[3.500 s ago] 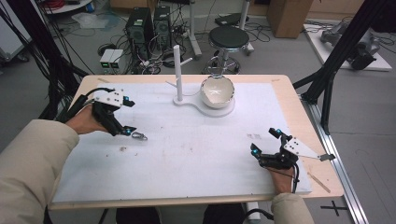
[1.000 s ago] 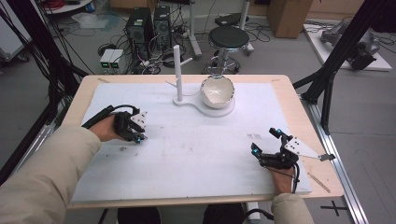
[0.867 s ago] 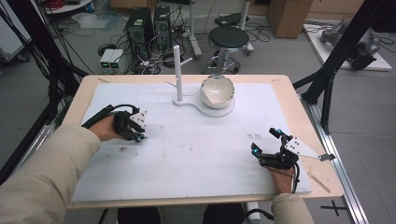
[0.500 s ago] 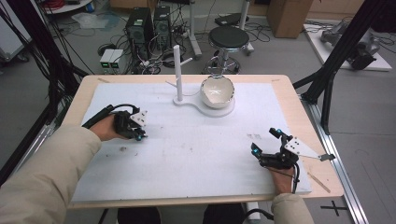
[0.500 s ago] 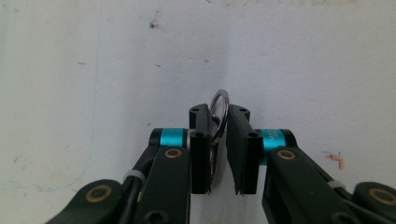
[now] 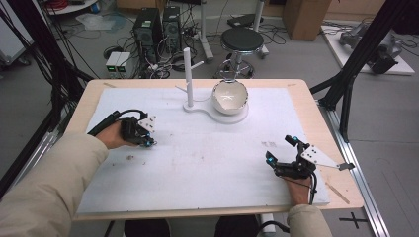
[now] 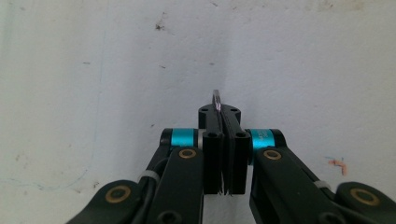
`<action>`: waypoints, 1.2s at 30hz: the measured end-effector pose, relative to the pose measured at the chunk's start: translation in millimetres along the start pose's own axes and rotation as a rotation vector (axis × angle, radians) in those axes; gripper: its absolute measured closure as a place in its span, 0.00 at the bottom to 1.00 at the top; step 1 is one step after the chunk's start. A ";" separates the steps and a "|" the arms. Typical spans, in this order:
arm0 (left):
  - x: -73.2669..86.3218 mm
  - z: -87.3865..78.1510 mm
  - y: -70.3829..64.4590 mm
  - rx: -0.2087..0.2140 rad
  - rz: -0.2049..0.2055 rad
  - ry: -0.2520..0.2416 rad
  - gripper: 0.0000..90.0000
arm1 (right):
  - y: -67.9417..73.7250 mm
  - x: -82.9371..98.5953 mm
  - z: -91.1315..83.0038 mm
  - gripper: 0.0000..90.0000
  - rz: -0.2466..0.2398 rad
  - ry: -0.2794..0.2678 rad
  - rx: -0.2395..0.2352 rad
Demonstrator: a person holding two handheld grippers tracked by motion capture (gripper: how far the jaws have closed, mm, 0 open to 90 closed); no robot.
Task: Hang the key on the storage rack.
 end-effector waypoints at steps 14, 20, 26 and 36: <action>3.8 -3.5 3.9 -0.005 -0.051 -0.047 0.98 | -0.3 0.1 -0.2 0.00 0.001 0.001 -0.001; 6.6 -14.4 8.5 -0.016 -0.131 -0.127 0.98 | -0.3 0.0 -0.1 0.01 0.001 0.001 -0.001; 3.0 -34.6 15.4 -0.021 -0.252 -0.309 0.99 | -0.3 0.1 -0.2 0.00 0.002 0.002 -0.001; -21.9 -58.3 33.2 -0.006 -0.368 -0.518 0.99 | -0.4 0.1 -0.1 0.00 0.003 0.000 -0.003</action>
Point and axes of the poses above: each handheld gripper's, and its own axes: z roughly forward along the jaws, x roughly out of its underside, y roughly to its left, the point moved 2 cm from there along z, roughly forward along the jaws, and after that the axes turned 2 degrees about -y, right-handed, at the moved point
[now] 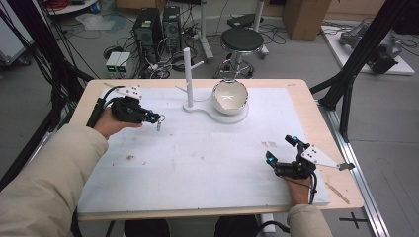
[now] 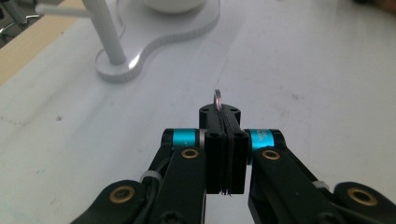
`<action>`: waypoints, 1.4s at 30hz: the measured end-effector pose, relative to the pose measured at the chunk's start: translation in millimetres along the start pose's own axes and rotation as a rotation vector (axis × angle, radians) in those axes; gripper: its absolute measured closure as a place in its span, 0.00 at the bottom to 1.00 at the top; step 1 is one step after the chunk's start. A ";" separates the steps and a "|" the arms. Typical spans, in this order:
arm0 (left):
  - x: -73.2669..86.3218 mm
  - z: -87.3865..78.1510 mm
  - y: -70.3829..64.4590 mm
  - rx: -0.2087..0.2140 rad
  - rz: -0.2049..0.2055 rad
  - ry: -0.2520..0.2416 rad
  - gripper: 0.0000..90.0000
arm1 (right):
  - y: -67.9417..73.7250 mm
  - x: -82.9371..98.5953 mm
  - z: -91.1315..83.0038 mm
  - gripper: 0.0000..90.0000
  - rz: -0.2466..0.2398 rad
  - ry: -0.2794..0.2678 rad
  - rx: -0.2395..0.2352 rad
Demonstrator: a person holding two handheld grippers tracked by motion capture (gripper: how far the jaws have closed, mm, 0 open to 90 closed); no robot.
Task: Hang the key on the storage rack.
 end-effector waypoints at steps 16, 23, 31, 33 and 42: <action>-58.1 17.1 21.7 0.037 -0.039 -0.089 0.98 | 0.2 -0.1 0.4 0.00 -0.003 0.002 0.001; -78.7 24.2 26.0 0.038 -0.027 -0.108 0.98 | 0.2 -0.1 0.4 0.01 -0.004 0.002 0.002; -90.5 36.9 36.5 0.032 -0.054 -0.129 0.98 | 0.5 0.0 0.6 0.01 -0.008 0.006 0.004; -91.9 40.9 38.0 0.032 -0.058 -0.126 0.98 | 0.6 -0.1 0.5 0.01 -0.007 0.007 0.004; -88.5 50.8 45.4 0.026 -0.091 -0.111 0.98 | 0.0 -0.1 0.8 0.00 -0.014 0.001 0.007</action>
Point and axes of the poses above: each handheld gripper's, and its own axes: z roughly forward along the jaws, x roughly out of its underside, y roughly to its left, the point moved 2 cm from there along z, roughly forward along the jaws, and after that the axes turned 2 degrees about -y, right-handed, at the moved point
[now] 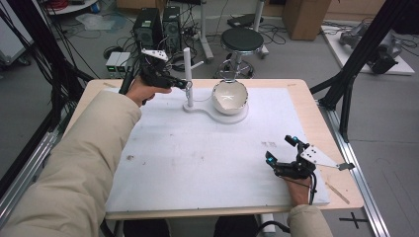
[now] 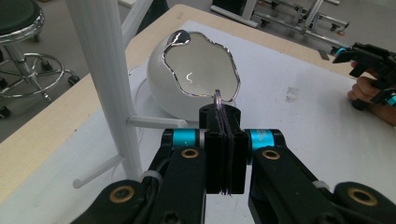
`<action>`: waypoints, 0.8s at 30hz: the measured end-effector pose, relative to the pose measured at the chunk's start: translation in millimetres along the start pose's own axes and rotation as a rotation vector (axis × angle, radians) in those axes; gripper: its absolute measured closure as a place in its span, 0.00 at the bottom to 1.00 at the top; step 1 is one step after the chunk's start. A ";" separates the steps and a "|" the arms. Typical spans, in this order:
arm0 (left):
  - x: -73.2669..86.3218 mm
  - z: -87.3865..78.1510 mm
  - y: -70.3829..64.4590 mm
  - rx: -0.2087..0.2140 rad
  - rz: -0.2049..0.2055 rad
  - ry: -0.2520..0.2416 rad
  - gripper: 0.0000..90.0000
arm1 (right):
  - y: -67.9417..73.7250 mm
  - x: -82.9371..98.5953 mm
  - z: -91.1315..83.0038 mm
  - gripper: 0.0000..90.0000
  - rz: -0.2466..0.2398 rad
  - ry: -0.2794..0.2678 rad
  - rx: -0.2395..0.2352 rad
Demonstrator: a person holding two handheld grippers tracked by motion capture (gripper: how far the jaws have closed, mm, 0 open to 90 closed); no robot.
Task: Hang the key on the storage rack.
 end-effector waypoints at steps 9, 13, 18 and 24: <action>4.2 1.8 8.1 -0.007 -0.023 -0.003 0.98 | 0.1 0.0 -0.4 0.00 0.008 0.005 -0.001; 5.7 2.6 9.6 -0.016 -0.029 0.000 0.98 | 0.1 0.1 -0.4 0.00 0.009 0.003 -0.002; 6.6 3.4 12.2 -0.023 -0.036 -0.008 0.98 | 0.1 0.1 -0.3 0.01 0.009 0.003 -0.002; 7.7 4.6 14.5 -0.035 -0.033 -0.009 0.98 | 0.3 0.0 -0.4 0.00 0.009 0.004 -0.001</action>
Point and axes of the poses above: each handheld gripper's, and its own axes: z roughly forward along the jaws, x roughly out of its underside, y roughly to its left, the point moved 2 cm from there along z, roughly forward along the jaws, and after that the axes turned 2 degrees about -y, right-handed, at the moved point
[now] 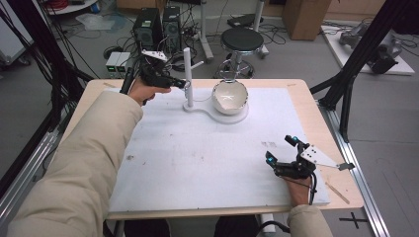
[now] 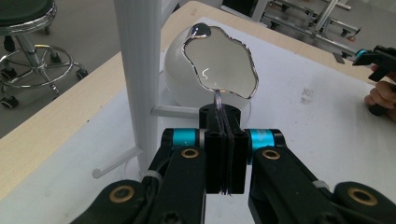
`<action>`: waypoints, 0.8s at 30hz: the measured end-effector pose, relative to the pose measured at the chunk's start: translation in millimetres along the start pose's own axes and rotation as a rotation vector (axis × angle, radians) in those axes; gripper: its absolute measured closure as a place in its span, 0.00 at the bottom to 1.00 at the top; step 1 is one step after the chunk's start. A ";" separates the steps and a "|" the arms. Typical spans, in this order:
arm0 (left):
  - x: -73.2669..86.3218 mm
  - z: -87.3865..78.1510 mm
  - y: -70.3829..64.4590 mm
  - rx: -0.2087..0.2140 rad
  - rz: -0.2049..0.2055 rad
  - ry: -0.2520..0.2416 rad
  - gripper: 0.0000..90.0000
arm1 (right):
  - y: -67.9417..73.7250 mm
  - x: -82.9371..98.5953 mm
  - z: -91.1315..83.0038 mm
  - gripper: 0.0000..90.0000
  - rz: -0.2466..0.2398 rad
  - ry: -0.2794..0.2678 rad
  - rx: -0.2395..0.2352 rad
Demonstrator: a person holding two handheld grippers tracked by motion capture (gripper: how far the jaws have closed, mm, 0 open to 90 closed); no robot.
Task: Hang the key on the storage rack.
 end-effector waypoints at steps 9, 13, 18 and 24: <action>3.3 2.1 5.3 -0.017 -0.014 -0.003 0.98 | -0.2 0.0 0.2 0.01 0.001 -0.002 -0.002; 4.4 3.0 7.3 -0.024 -0.017 -0.006 0.98 | -0.1 0.1 0.1 0.00 0.001 -0.002 0.000; 7.1 4.2 9.1 -0.039 -0.023 -0.027 0.98 | -0.3 0.1 0.1 0.01 -0.003 0.000 0.001; 14.5 7.8 10.6 -0.062 -0.031 -0.052 0.97 | -0.2 0.1 0.1 0.00 0.000 -0.001 0.000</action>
Point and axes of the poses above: each handheld gripper's, and its own axes: z roughly forward along the jaws, x roughly out of its underside, y roughly to its left, the point moved 2 cm from there along z, roughly forward along the jaws, and after that the axes turned 2 degrees about -y, right-handed, at the moved point
